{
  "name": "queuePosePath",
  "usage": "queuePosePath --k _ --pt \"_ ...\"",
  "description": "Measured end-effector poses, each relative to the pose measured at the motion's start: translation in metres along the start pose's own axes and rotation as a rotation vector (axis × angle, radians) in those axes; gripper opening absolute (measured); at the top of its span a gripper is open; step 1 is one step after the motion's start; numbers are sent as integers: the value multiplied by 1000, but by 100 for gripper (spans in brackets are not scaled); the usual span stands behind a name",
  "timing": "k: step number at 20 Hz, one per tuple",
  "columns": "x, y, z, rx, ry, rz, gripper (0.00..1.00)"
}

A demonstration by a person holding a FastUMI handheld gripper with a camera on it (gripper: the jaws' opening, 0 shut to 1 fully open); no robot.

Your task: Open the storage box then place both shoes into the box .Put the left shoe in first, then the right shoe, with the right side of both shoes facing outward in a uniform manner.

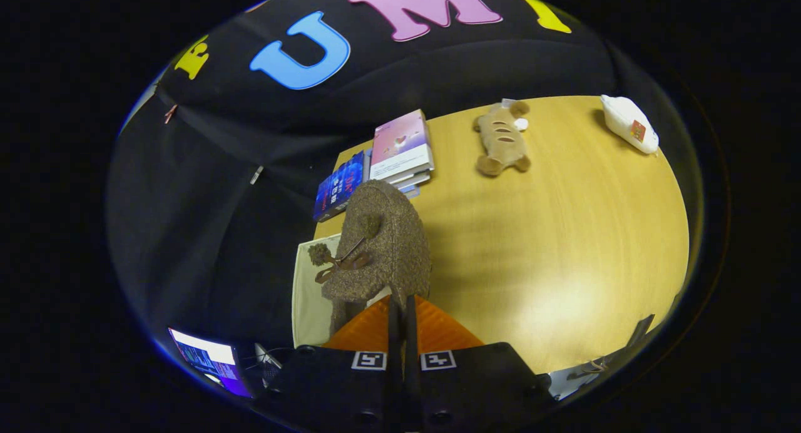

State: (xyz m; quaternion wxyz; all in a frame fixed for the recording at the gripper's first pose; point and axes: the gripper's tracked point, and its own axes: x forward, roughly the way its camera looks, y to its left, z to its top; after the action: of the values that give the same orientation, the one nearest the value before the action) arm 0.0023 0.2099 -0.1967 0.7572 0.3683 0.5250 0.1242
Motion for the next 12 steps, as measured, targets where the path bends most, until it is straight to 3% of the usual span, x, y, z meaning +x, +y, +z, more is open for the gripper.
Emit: queuePosePath --k 6,12 --pt "48 66 -22 -8 92 16 5" --pt "81 83 -46 -18 145 -30 5"
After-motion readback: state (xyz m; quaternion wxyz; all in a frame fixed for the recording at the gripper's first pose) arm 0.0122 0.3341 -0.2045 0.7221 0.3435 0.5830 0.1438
